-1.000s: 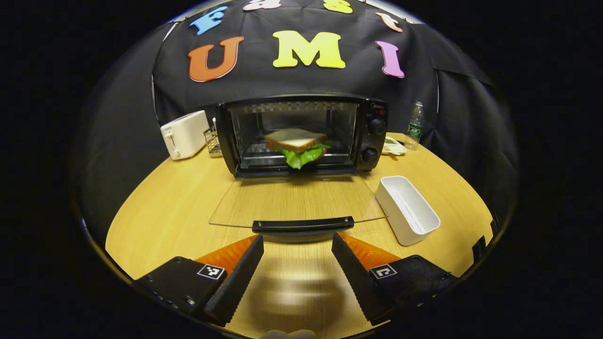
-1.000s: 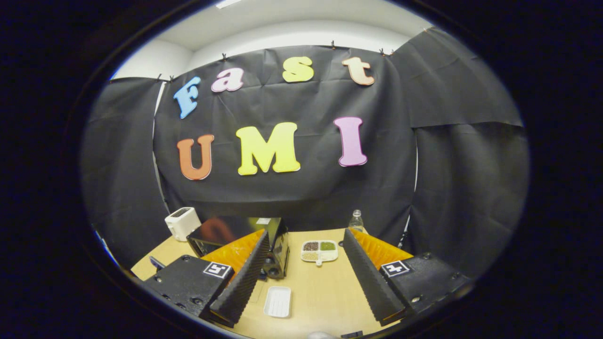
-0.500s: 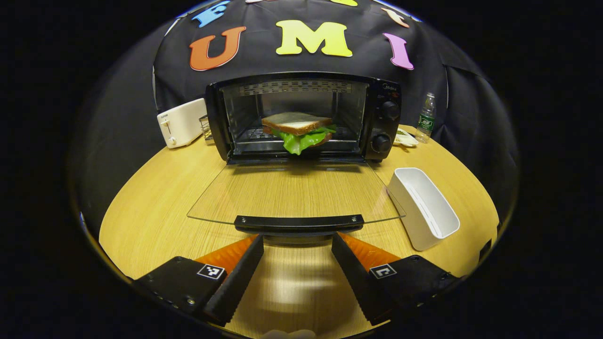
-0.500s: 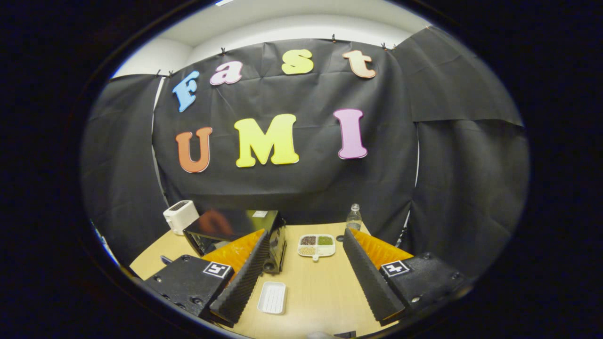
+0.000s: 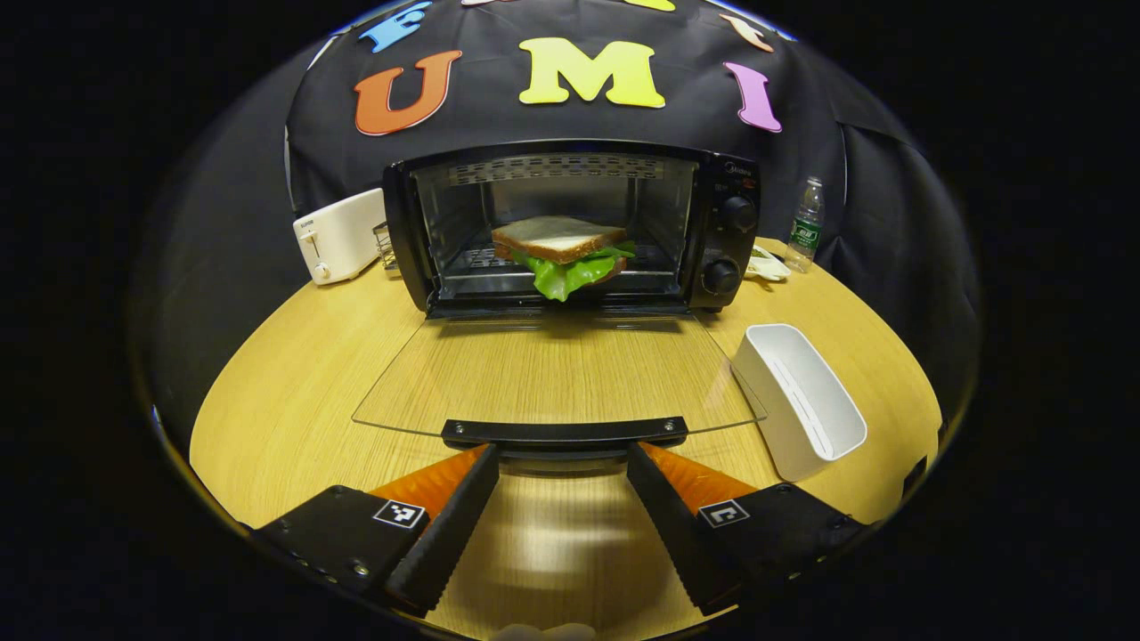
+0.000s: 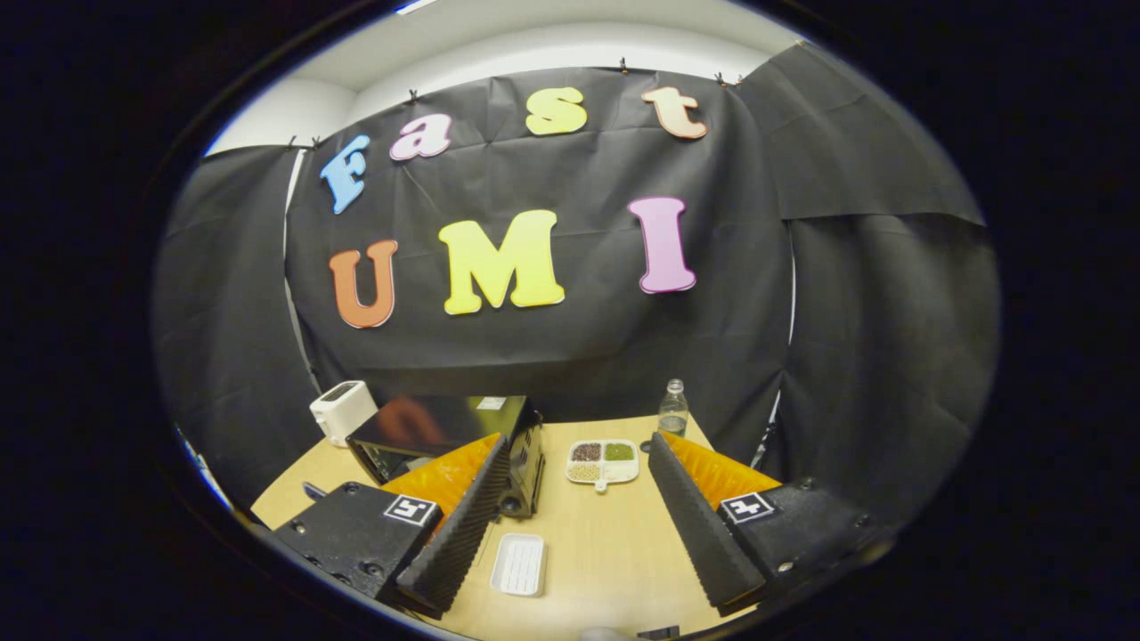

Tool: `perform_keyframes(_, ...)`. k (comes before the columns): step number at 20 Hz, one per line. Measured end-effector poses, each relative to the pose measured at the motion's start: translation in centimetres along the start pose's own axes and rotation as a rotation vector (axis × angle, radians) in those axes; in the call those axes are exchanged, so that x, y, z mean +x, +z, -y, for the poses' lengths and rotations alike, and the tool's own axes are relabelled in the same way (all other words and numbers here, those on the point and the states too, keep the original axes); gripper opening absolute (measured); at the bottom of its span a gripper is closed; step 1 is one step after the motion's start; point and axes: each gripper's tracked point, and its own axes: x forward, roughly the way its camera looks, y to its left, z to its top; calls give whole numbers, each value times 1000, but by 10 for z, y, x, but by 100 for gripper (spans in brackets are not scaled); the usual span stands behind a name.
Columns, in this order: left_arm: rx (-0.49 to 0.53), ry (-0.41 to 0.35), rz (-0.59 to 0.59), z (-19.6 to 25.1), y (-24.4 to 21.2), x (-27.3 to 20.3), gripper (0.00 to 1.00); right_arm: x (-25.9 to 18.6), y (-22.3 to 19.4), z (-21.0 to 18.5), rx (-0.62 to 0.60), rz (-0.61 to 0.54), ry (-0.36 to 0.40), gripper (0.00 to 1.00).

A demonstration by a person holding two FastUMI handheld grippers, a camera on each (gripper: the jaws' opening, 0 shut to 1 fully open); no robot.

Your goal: Open the electric oven with the left hand, put the food in, and close the electric oven.

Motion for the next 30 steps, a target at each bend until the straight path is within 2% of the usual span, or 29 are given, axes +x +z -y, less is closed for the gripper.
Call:
perform_keyframes(2, -2, -2, 7, 0, 4, -3, 96, 0, 1, -2, -4, 4, 6, 94)
perform_keyframes(3, -4, -3, 11, 0, 8, -6, 95, 1, 3, -4, -5, 6, 10, 100)
perform_keyframes(4, -5, -5, 20, -1, 13, -8, 95, 1, 4, -5, -5, 9, 12, 94)
perform_keyframes(12, -7, -17, 102, -3, 74, -26, 96, 2, 16, -10, 7, 36, 16, 94)
perform_keyframes(13, -2, -19, 115, -3, 83, -27, 95, 2, 17, -11, 9, 40, 16, 100)
perform_keyframes(14, 1, -20, 122, -3, 89, -27, 96, 2, 20, -12, 12, 47, 19, 94)
perform_keyframes(16, 14, -22, 143, -5, 108, -28, 96, 3, 22, -12, 14, 53, 15, 94)
perform_keyframes(30, 22, -13, 181, -14, 170, 9, 96, 11, 26, -4, 29, 55, -32, 94)
